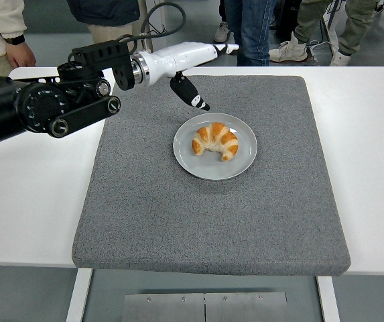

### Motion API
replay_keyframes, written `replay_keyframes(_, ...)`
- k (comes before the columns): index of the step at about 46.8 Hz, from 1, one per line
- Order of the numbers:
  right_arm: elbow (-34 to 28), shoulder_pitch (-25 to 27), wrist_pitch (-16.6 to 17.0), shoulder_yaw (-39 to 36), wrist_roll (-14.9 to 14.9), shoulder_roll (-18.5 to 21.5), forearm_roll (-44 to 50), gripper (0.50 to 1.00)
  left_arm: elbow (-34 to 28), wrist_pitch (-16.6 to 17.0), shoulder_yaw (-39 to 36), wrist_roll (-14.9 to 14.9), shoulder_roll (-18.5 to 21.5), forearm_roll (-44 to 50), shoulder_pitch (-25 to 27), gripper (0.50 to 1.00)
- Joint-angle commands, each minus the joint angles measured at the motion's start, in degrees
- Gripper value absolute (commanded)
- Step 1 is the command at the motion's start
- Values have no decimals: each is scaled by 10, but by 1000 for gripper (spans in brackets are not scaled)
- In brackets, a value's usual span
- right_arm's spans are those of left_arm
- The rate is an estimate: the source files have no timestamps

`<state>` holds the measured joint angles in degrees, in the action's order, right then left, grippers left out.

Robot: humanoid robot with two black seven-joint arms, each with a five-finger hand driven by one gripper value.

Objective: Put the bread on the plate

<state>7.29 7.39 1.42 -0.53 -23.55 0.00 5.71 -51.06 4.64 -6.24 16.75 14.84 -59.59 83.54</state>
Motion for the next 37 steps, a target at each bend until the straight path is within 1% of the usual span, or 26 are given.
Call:
replay_keyframes(1, 0, 0, 0, 0, 0, 0, 0, 1000, -11, 0, 4, 2, 21, 11, 17, 968)
replay_keyframes(6, 0, 0, 0, 0, 0, 0, 0, 1000, -11, -2, 32, 3, 45, 34, 31, 968)
replay_keyframes(14, 0, 0, 0, 0, 0, 0, 0, 1000, -11, -14, 83, 3, 80, 101, 29, 968)
replay_keyframes(22, 0, 0, 0, 0, 0, 0, 0, 1000, -11, -15, 100, -4, 88, 205, 25, 968)
replay_keyframes(27, 0, 0, 0, 0, 0, 0, 0, 1000, -11, -16, 99, -7, 102, 279, 23, 968)
replay_keyframes(37, 0, 0, 0, 0, 0, 0, 0, 1000, -3, -17, 111, -15, 110, 395, -16, 968)
